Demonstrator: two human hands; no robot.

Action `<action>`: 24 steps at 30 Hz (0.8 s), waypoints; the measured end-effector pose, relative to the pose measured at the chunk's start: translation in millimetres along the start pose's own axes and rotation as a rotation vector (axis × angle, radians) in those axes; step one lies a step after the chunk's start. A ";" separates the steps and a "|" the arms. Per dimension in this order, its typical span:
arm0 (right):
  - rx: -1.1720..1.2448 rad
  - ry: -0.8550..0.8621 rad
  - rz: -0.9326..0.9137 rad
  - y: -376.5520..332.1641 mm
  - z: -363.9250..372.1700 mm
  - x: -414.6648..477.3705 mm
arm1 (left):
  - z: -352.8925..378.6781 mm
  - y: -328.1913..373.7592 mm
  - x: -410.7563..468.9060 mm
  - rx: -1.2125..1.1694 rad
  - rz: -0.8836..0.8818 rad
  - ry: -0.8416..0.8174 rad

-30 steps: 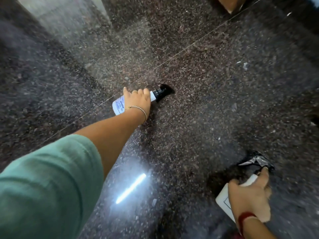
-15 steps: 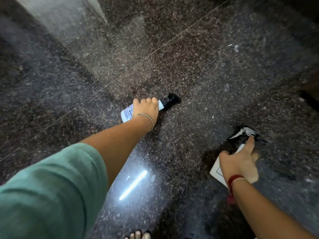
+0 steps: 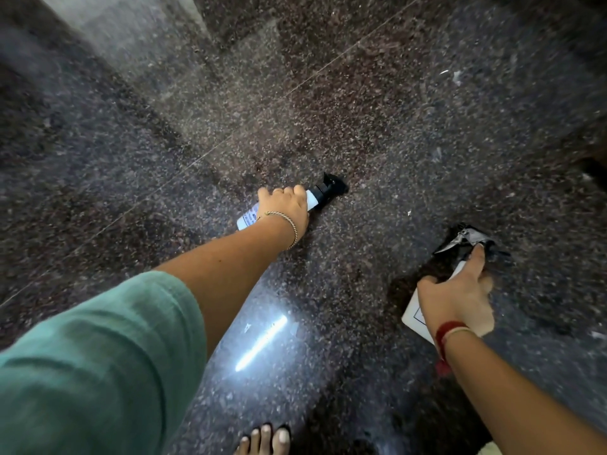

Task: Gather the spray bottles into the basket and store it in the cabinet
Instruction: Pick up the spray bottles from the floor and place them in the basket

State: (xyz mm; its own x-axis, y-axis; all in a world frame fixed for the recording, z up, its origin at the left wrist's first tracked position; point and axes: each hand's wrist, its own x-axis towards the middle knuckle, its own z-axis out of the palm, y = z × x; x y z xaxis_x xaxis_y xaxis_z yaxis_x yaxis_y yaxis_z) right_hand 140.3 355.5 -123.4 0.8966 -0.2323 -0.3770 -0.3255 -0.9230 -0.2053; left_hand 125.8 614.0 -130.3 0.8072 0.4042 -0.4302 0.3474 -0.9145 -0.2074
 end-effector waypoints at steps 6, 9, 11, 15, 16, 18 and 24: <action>-0.013 -0.003 -0.038 0.1 -0.2 -0.6 | 9.4 16.2 -27.6 -0.048 0.060 -0.006; -0.005 -0.013 -0.067 1.5 -1.1 0.0 | 16.9 26.8 -48.0 -0.032 0.103 0.028; 0.015 -0.024 -0.078 2.9 -3.6 1.1 | 22.1 33.7 -63.4 -0.020 0.110 0.032; 0.079 -0.084 -0.125 9.6 -15.2 4.2 | 35.7 46.7 -101.8 -0.017 0.140 0.026; 0.111 -0.104 -0.126 13.1 -18.4 3.3 | 39.5 50.1 -112.7 -0.023 0.156 0.027; 0.168 -0.144 -0.117 20.3 -22.3 -1.4 | 46.2 56.0 -132.6 -0.065 0.167 0.004; 0.190 -0.218 -0.255 47.3 -34.4 -36.8 | 54.2 67.8 -190.9 -0.292 0.083 -0.126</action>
State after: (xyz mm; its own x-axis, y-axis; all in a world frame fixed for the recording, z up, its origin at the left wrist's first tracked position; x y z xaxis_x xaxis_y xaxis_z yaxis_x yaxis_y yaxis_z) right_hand 102.2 309.8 -88.2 0.8778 0.0869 -0.4712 -0.1687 -0.8644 -0.4736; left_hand -30.6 475.8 -109.8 0.7793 0.3109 -0.5441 0.4203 -0.9033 0.0859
